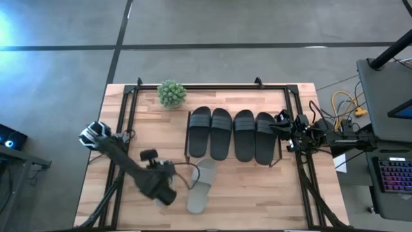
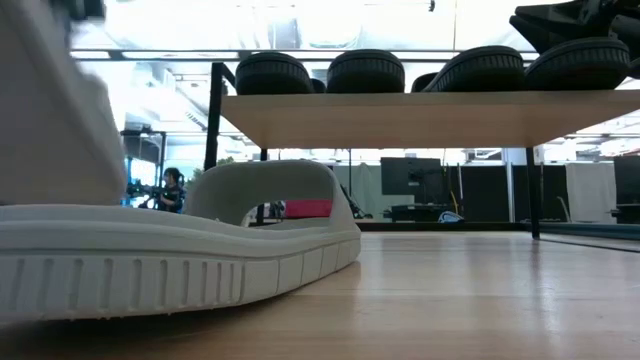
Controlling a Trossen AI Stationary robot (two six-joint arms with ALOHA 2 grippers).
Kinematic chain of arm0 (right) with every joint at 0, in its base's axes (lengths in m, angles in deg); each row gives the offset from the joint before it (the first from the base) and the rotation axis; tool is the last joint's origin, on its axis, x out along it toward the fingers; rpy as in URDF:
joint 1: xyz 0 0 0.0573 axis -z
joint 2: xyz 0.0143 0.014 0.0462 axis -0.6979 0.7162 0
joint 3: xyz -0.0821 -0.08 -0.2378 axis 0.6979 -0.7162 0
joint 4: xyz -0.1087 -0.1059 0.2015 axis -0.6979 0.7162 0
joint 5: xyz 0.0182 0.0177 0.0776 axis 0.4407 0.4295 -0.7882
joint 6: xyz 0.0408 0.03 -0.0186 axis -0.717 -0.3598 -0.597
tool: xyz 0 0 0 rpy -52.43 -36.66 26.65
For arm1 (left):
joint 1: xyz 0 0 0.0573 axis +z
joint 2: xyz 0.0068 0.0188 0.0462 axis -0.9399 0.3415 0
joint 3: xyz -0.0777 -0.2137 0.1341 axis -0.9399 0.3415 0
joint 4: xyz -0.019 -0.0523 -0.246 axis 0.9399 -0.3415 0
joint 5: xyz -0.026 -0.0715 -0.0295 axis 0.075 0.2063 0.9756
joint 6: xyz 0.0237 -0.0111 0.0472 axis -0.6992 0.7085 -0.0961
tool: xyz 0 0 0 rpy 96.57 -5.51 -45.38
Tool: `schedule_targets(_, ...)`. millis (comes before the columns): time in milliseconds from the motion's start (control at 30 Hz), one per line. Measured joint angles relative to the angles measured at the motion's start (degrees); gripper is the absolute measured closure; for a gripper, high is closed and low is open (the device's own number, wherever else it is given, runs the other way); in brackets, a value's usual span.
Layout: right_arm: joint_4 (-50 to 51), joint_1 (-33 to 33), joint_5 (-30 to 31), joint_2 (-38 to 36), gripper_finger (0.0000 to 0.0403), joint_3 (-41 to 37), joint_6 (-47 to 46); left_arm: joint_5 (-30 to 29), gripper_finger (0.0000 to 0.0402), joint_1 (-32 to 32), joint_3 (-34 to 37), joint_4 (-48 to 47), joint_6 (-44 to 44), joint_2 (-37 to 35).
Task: Pick and place slides into the shelf
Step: Move the gray slipper to the bottom center of the table
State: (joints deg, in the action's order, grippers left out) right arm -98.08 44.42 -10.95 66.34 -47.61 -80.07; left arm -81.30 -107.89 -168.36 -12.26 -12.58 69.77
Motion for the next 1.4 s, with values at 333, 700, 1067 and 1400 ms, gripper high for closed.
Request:
schedule_targets(333, 0.0, 0.0, 0.0, 0.0, 0.0364, 0.0, 0.0, -0.9, 0.0401, -10.0, -17.7, 12.7, -12.2, -0.6)
schedule_targets(700, 0.0, 0.0, 0.0, 0.0, 0.0364, 0.0, 0.0, -19.9, 0.0402, -5.8, -20.6, 43.6, -39.6, 9.5)
schedule_targets(1067, 0.0, 0.0, 0.0, 0.0, 0.0364, 0.0, 0.0, -26.6, 0.0402, 3.5, -33.7, 44.0, -44.1, 25.7)
schedule_targets(1400, 0.0, 0.0, 0.0, 0.0, 0.0364, 0.0, 0.0, -37.5, 0.0401, 4.6, -43.0, 39.8, -55.7, 37.2)
